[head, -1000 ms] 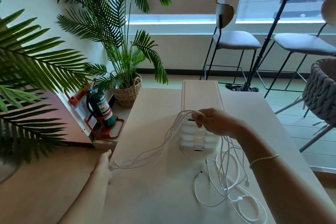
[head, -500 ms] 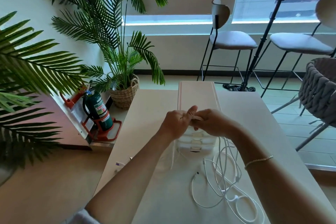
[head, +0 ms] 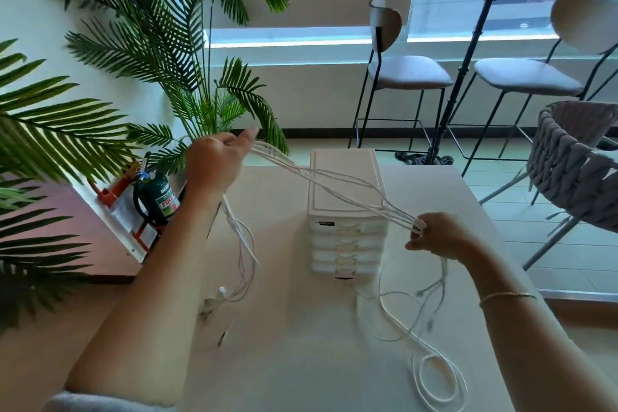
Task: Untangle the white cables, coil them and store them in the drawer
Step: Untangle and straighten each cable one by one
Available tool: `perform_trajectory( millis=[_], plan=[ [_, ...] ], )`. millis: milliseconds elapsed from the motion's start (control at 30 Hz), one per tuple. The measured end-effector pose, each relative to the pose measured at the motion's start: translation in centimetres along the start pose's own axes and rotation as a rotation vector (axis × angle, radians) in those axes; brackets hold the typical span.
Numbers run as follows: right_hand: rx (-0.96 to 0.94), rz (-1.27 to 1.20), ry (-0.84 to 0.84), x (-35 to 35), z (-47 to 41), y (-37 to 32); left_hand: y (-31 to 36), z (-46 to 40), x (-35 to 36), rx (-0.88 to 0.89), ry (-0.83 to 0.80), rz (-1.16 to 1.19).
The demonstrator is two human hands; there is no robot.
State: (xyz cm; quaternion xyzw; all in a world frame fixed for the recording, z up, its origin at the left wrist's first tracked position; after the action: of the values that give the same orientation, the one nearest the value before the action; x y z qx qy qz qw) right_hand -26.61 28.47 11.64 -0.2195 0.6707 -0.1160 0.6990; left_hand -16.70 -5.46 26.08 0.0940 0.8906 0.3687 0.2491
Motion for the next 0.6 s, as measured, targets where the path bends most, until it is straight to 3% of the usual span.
perform_trajectory(
  millis=[100, 233, 333, 400, 533, 600],
  plan=[
    [0.055, 0.003, -0.018, 0.1, -0.2, 2.1, -0.9, -0.9, -0.9, 0.007, 0.016, -0.027],
    [0.084, 0.106, -0.272, 1.6, 0.9, 1.6, -0.7, 0.1, 0.1, 0.006, -0.045, 0.007],
    [0.044, 0.010, -0.372, 1.9, 1.4, -0.6, 0.3, 0.8, 0.8, 0.046, -0.092, 0.046],
    [-0.008, -0.106, -0.362, 2.0, 1.8, -3.0, 1.1, 1.3, 1.2, 0.074, -0.128, 0.060],
    [-0.210, -0.458, -0.163, 0.3, 2.8, -10.2, 2.8, 3.3, 2.7, 0.137, -0.251, 0.083],
    [-0.279, -0.628, -0.168, 0.3, 3.9, -13.7, 3.5, 4.3, 3.6, 0.153, -0.298, 0.083]
  ],
)
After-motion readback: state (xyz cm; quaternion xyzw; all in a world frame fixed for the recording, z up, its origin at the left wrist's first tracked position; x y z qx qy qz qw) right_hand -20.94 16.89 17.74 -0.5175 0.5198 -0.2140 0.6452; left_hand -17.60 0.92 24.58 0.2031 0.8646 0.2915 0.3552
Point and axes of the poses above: each hand's wrist, its own z-axis away from the middle knuckle, its own x-axis out of the palm, y = z × x, the point moved 8 cm from there along -z, towards the middle knuckle, and after that the axes turned 14 degrees about y, right-handed, at the moved point
